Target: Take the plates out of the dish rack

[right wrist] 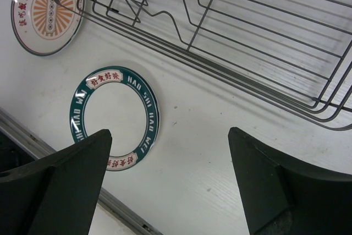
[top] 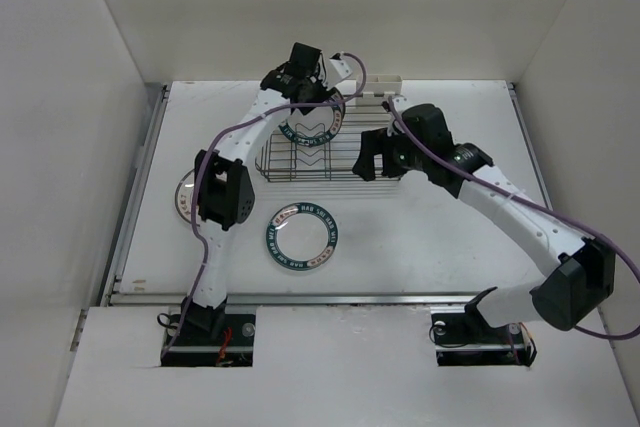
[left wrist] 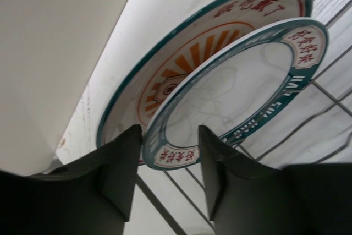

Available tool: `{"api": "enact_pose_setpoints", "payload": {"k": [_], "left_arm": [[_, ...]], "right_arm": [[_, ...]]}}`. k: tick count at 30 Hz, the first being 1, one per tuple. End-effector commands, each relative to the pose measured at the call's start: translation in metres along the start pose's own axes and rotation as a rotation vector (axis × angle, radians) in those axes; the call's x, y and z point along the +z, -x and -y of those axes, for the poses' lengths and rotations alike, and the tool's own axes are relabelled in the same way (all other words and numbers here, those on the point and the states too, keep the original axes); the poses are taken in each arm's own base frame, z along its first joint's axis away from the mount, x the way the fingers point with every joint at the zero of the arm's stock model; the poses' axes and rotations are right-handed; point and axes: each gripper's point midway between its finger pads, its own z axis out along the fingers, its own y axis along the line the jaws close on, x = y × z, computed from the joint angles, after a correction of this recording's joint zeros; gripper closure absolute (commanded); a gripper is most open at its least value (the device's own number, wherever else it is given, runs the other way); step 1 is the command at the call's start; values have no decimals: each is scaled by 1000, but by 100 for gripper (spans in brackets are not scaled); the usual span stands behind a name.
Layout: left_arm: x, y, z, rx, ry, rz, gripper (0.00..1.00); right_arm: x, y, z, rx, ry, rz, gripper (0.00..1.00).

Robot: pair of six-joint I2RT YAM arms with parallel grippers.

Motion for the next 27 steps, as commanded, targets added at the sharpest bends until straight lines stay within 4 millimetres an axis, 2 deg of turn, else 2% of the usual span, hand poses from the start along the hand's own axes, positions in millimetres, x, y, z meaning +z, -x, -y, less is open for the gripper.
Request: {"api": "enact_pose_setpoints", "payload": {"k": [1,3,4,7,8,9,11,14,17,18,22,24,27], "left_arm": [[-5,1,2,10,-24,-11,61],[-5,-2,9,12,-60,-24,68],[-2,-7,13,13,-73,-41,68],[-5,-8,13,14,-79,-49,75],[-6,-5,11,14,-73,-42,79],[-6,-5,11,13,-73,-42,88],[-6,-5,11,13,-73,-42,100],[-14,1,1,12,-35,-28,100],[-24,16,-15,-5,32,25,100],[-36,23,-30,-27,67,60,100],[-59,36,-40,-20,95,114,100],[-57,34,-33,-8,64,115,100],[-62,37,-34,-8,63,129,100]], "right_arm": [[-5,9,-1,4,12,46,7],[-5,9,-1,4,12,46,7],[-7,11,-2,2,14,55,7],[-8,10,-4,11,23,52,7],[-8,10,-4,11,23,52,7],[-8,10,-4,11,23,52,7],[-9,8,-4,11,23,52,7],[-8,5,-1,13,12,46,7],[-11,7,-2,12,15,55,7],[-9,6,0,12,6,57,7],[-9,6,0,21,6,57,7],[-7,4,1,21,6,57,7],[-7,4,1,21,6,57,7]]}}
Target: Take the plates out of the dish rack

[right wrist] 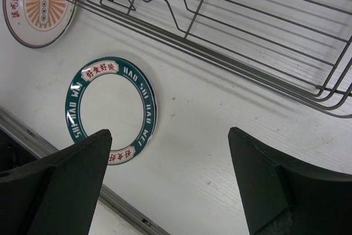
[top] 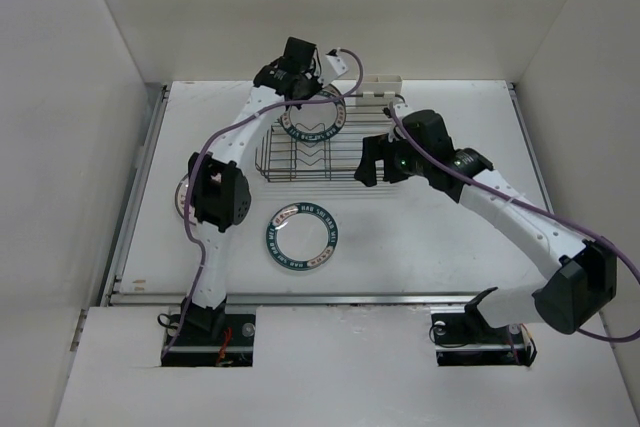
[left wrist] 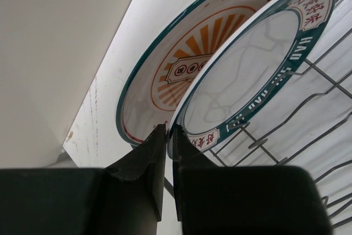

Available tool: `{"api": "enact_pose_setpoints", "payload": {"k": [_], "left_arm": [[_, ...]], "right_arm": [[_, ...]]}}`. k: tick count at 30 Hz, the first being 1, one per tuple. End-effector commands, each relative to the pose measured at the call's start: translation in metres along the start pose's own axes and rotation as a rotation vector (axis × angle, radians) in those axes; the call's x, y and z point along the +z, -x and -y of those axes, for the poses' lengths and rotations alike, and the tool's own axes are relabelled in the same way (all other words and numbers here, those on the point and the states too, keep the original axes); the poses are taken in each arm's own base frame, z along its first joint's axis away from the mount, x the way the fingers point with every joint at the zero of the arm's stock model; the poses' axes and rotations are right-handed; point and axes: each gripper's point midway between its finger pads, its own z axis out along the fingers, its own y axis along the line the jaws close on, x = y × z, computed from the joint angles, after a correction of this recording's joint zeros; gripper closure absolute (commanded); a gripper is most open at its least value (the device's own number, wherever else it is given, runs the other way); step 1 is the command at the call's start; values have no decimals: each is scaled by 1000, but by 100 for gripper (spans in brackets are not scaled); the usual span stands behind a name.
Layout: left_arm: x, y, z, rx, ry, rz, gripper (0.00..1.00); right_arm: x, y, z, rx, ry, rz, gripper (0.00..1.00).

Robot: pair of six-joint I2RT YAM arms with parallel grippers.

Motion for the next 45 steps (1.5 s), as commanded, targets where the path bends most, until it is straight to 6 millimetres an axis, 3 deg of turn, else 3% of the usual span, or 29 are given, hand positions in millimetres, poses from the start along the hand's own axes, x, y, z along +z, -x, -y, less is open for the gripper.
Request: {"api": "enact_pose_setpoints", "payload": {"k": [1,4,10,14,19,22,32,33,37,40,45], "left_arm": [[-43,37,-24,-28,56,140,100],[-43,37,-21,-10,43,139,100],[-10,4,7,42,-61,6,100],[-14,13,-7,-33,-3,54,100],[-59,45,-48,-69,142,165,100],[-82,54,-60,-76,184,201,100],[-109,44,-37,-70,82,196,100],[-120,47,-38,-70,80,214,100],[-129,43,-30,-85,49,212,100],[-148,47,-31,-96,42,241,100],[-163,48,-26,-112,19,260,100]], "right_arm": [[-8,20,-4,6,12,81,7],[-8,20,-2,7,3,84,7],[-10,18,-2,7,3,84,7],[-13,21,-1,6,-4,96,7],[-13,21,1,6,-13,99,7],[-8,18,1,7,-7,88,7],[-13,17,0,6,-4,96,7],[-15,19,-1,5,-1,105,7],[-15,19,-1,5,-1,105,7],[-14,18,0,5,-1,105,7],[-13,32,-5,-3,18,161,7]]}}
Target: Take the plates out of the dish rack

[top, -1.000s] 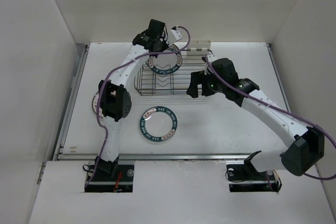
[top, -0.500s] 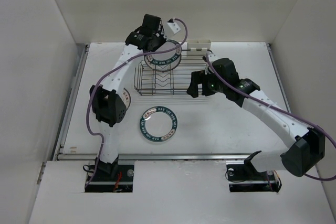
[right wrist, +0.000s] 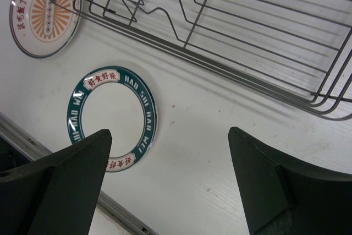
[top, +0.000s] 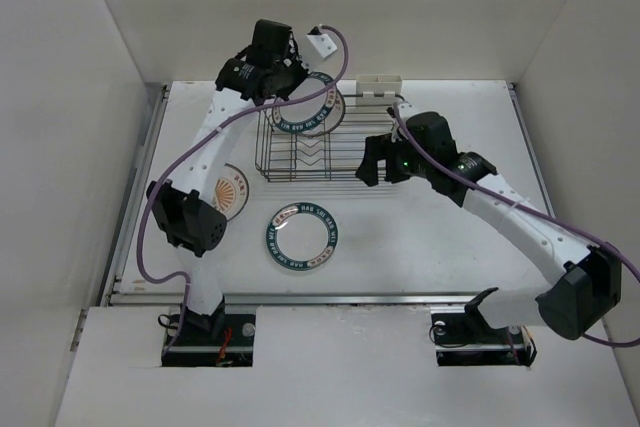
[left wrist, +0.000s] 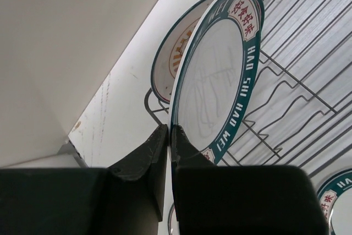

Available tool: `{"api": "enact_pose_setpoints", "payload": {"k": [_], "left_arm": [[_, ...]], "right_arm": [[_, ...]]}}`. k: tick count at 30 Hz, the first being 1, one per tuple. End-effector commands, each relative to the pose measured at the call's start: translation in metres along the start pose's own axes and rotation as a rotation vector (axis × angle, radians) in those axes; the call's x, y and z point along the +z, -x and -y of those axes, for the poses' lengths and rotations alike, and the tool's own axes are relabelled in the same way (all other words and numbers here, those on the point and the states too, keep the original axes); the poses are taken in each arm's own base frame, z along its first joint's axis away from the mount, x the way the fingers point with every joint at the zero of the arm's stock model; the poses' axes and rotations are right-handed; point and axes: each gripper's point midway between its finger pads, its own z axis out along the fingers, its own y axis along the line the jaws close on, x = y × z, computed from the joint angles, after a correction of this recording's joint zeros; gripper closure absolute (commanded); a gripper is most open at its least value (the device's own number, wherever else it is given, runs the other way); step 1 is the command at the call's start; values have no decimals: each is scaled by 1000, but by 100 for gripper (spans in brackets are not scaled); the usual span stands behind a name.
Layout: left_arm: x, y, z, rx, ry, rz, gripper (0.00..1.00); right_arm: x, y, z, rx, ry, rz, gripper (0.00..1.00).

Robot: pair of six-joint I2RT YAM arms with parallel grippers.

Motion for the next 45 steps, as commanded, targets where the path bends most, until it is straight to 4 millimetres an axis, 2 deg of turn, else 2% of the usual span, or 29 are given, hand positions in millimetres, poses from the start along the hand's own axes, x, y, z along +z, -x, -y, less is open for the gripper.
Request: {"api": "enact_pose_setpoints", "payload": {"k": [1,3,5,6,7,8,9,10,12,13,14,15,16,18,19,20,21,23,25,27,28,30,31,35,37,38,40,42,45], "left_arm": [[-38,25,-7,-20,14,103,100],[-34,18,-4,-12,10,81,100],[-20,12,3,-8,-4,56,100],[-17,7,4,-9,-3,41,100],[-12,4,6,-9,-9,31,100],[-12,4,6,-9,-9,31,100],[-12,4,6,-18,-10,31,100],[-12,4,6,-18,-10,31,100],[-17,8,6,-18,-11,46,100],[-17,8,6,-18,-11,46,100],[-21,10,5,-17,-6,54,100],[-21,9,7,-17,-18,51,100],[-22,6,8,-6,-25,41,100],[-26,6,9,4,-27,37,100],[-26,4,9,13,-32,30,100],[-24,0,12,12,-38,21,100],[-28,0,12,12,-37,22,100],[-30,1,11,13,-32,30,100],[-34,4,11,13,-35,42,100],[-36,7,9,13,-28,52,100],[-37,12,6,14,-20,64,100],[-37,14,7,3,-30,66,100],[-37,12,8,3,-35,59,100],[-39,19,12,-1,-46,76,100],[-39,15,14,-1,-56,61,100],[-41,20,16,4,-56,74,100],[-41,20,17,-5,-57,73,100],[-44,22,17,-5,-64,80,100],[-44,22,17,-5,-64,80,100]], "right_arm": [[-3,29,-5,-15,26,128,7],[8,45,-8,-35,45,190,7],[22,52,-6,-99,49,223,7],[25,70,-4,-122,46,269,4],[42,81,2,-170,36,291,3],[49,91,3,-195,47,304,2],[47,120,2,-220,66,354,2],[70,122,9,-238,74,338,0],[87,133,14,-308,141,332,0],[87,156,8,-347,176,369,0],[112,145,18,-373,186,309,0],[117,149,20,-394,205,306,0],[115,164,18,-431,241,334,0],[115,168,18,-545,287,358,0],[113,167,11,-593,360,389,0],[113,160,13,-611,393,379,0],[105,168,3,-658,436,432,0],[101,165,0,-688,528,437,0],[109,158,3,-685,576,418,0],[104,155,-6,-705,678,416,0],[112,146,-5,-689,711,387,0],[114,147,-7,-683,743,380,0],[123,143,-2,-669,726,367,0],[138,145,5,-653,706,368,0],[142,149,5,-640,709,377,0],[146,155,5,-648,710,407,0],[151,155,5,-596,722,407,0],[155,161,2,-558,747,424,0],[156,165,-14,-553,789,451,0]]}}
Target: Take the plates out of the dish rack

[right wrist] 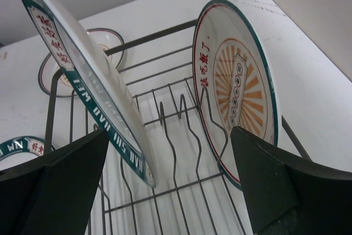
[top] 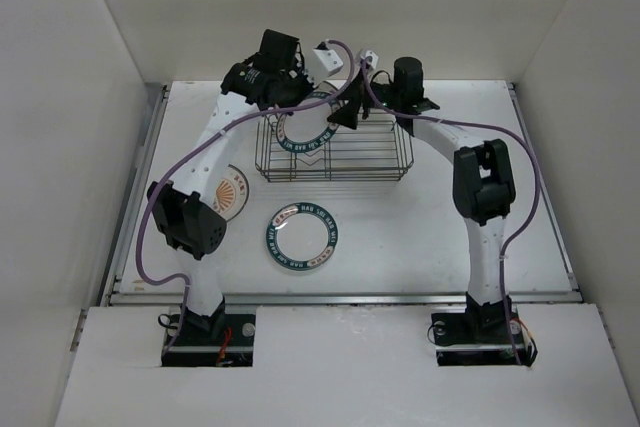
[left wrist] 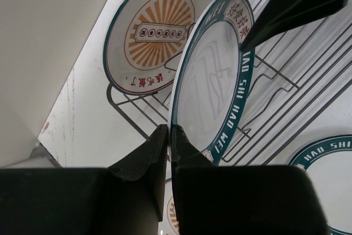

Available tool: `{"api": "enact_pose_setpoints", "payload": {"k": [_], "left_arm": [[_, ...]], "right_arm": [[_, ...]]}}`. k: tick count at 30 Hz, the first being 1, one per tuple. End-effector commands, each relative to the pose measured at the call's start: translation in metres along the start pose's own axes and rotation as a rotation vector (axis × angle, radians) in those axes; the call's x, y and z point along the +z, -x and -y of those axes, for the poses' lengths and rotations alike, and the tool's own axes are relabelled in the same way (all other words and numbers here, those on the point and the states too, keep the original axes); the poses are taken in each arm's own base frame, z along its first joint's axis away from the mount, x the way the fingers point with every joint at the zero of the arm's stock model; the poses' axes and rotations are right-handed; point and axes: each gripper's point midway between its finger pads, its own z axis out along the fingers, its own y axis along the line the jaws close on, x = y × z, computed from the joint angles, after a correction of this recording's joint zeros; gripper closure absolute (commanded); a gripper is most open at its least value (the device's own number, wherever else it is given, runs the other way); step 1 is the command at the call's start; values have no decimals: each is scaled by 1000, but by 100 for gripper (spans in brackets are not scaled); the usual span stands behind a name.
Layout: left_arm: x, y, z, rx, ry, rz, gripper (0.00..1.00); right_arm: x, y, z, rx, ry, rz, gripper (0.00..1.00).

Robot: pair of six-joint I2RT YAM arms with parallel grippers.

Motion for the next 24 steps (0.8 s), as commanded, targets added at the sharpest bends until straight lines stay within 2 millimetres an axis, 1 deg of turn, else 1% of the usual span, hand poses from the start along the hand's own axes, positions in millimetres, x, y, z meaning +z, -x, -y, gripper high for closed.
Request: {"api": "enact_pose_setpoints", "payload": {"k": [1,2,3,4,6,7,8,9,10,11,12,13,14,15,16,17,18,19,20,21,22,23,24], "left_arm": [[-44,36,-14,2,58,133,100],[-44,36,-14,-7,58,134,100],[-44,34,-13,-7,53,126,100],[-46,37,-14,-7,58,134,100],[-46,38,-12,-15,49,139,100],[-46,39,-11,-15,42,144,100],[-48,41,-12,-24,46,152,100],[-51,44,-13,-24,50,159,100],[-51,44,-13,-33,50,160,100],[-53,46,-15,-32,55,169,100],[-53,46,-14,-46,54,169,100],[-57,48,-18,-46,72,173,100],[-57,47,-19,-84,86,164,100],[-64,50,-32,-103,148,168,100],[-69,51,-37,-121,179,167,91],[-74,52,-43,-143,213,167,67],[-89,58,-51,-180,256,195,13],[-104,60,-63,-213,327,206,0],[-110,60,-70,-241,367,208,0],[-125,63,-77,-272,411,227,0],[-148,66,-89,-329,491,256,0],[-156,66,-94,-354,528,261,0],[-169,68,-101,-381,571,282,0]], "right_arm": [[10,55,-15,-95,74,129,2],[12,50,-16,-82,90,126,8],[11,51,-18,-77,100,128,13],[15,51,-23,-50,111,126,21],[13,52,-27,-29,122,123,49],[13,51,-29,-30,131,121,66],[11,56,-33,-3,134,126,77],[11,56,-38,1,160,124,89],[9,52,-41,25,161,116,96],[5,60,-47,35,163,124,100],[4,61,-48,49,150,125,100],[2,55,-48,70,127,120,100],[-3,68,-53,55,107,135,100],[-6,72,-55,70,86,141,100],[-10,77,-54,71,50,152,100],[-13,68,-55,103,23,139,100],[-22,84,-65,103,1,152,100],[-26,87,-63,111,-42,160,100],[-30,83,-66,149,-70,151,100],[-38,90,-74,183,-95,140,100],[-42,93,-74,200,-122,134,100],[-42,89,-82,239,-129,113,100],[-45,82,-85,272,-145,90,100]]}}
